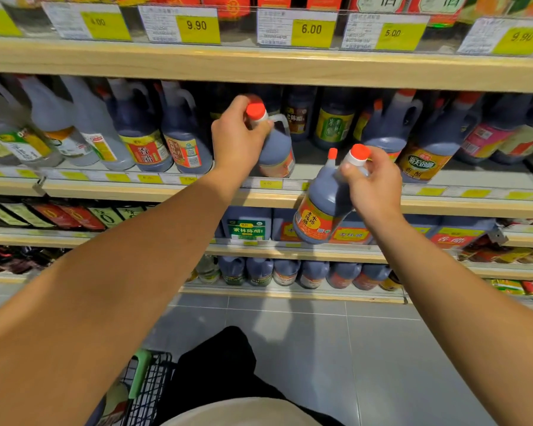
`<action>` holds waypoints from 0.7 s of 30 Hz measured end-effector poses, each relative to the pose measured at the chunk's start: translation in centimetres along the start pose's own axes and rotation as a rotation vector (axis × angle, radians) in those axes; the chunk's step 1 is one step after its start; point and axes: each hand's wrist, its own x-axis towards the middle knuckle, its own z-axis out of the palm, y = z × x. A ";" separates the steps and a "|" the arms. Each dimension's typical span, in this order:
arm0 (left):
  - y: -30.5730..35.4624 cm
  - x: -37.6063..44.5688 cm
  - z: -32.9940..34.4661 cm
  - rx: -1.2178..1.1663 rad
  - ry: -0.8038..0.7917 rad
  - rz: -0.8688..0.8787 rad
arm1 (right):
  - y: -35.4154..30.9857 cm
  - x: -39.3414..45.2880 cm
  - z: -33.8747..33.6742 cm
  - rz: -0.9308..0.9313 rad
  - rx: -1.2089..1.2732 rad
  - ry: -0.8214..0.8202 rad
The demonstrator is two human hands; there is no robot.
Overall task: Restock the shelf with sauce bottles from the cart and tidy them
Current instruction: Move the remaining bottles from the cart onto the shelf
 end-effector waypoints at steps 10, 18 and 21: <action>0.1 3.0 -0.1 0.208 0.073 -0.212 | 0.3 1.5 -0.3 -0.015 0.046 0.004; -0.4 4.4 -1.0 0.391 0.025 -0.226 | -1.7 2.3 0.1 -0.129 0.105 0.013; -0.3 4.9 -1.4 0.530 -0.080 -0.211 | -2.9 2.7 0.9 -0.200 0.143 0.053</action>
